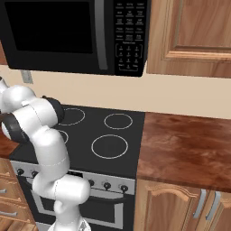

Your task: Pick the cup and bowl from the counter and place them on the counter next to the sink.

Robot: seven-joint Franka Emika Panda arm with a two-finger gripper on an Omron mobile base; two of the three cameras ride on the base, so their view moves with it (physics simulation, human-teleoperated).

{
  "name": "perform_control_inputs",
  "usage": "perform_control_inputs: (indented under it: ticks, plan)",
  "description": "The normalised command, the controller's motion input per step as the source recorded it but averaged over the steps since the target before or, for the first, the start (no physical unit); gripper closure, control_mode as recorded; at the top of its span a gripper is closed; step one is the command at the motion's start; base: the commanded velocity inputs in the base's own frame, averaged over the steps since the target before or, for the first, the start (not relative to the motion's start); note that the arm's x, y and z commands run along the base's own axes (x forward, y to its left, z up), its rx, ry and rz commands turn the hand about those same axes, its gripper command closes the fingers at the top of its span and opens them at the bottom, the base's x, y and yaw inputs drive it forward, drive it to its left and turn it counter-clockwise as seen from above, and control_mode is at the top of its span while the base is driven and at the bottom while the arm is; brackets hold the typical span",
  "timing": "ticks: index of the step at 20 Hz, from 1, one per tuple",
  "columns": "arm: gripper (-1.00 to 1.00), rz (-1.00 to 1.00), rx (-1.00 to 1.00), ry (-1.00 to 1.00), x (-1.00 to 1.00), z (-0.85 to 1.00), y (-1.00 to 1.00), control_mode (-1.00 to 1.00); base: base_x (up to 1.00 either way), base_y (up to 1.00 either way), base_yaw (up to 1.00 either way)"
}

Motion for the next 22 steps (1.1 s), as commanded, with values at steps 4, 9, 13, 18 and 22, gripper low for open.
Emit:
perform_control_inputs:
  ticks: [4, 9, 13, 18, 22]
  plan:
    - [-1.00, 0.00, 0.00, 0.01, 0.17, 0.00, 0.03, -1.00, 0.00, 0.00, 0.00]
    - [-1.00, 0.00, 0.00, 0.02, 0.05, -0.01, 0.01, -1.00, 0.00, 0.00, 0.00]
    - [-1.00, 0.00, 0.00, 0.03, 0.00, -0.14, 0.00, -1.00, 0.00, 0.00, 0.00]
    - [-1.00, 0.00, 0.00, 0.00, 0.00, -0.30, 0.00, -1.00, 0.00, 0.00, 0.00]
    - [-1.00, 0.00, 0.00, 0.00, 0.00, -0.16, 0.00, -1.00, 0.00, 0.00, 0.00]
